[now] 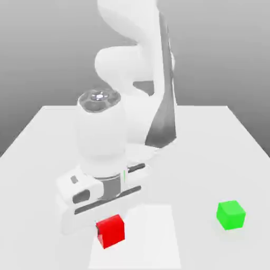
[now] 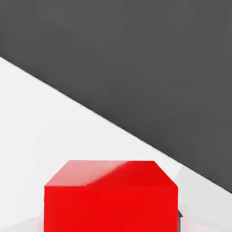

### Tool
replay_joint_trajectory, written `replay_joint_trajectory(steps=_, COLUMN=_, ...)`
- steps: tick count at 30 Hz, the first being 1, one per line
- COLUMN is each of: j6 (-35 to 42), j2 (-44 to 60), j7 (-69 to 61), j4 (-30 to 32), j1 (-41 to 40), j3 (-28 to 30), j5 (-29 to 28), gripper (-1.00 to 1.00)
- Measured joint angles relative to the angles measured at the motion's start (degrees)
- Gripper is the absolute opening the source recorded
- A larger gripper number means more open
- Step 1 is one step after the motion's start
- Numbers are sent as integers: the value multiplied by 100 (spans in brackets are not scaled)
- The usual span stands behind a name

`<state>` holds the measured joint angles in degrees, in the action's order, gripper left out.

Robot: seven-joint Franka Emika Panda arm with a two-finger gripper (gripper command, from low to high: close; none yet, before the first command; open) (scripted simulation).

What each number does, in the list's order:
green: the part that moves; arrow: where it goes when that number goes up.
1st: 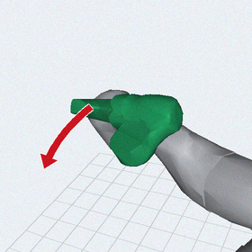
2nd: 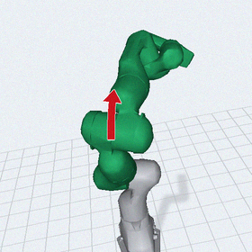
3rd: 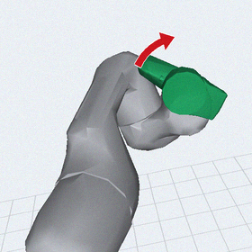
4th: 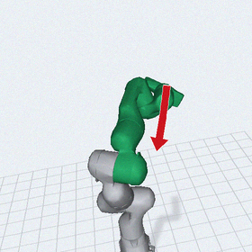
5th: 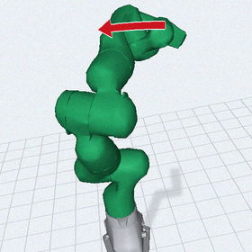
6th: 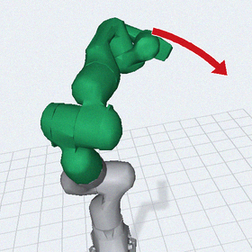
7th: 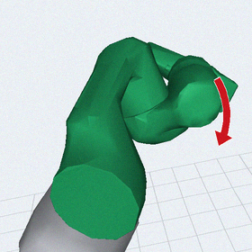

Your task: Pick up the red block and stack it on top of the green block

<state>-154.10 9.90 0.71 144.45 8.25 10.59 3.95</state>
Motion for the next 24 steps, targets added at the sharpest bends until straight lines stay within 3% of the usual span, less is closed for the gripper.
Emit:
replay_joint_trajectory(steps=14, j6=232, j2=-649, j7=-1943, j4=391, j1=1282, j3=-1201, j5=-460, gripper=-100)
replay_joint_trajectory(steps=21, j6=330, j2=-936, j7=-3122, j4=590, j1=2074, j3=-1655, j5=-411, gripper=-100)
replay_joint_trajectory(steps=24, j6=12, j2=-628, j7=-3246, j4=592, j1=2191, j3=-1630, j5=-454, gripper=-100)
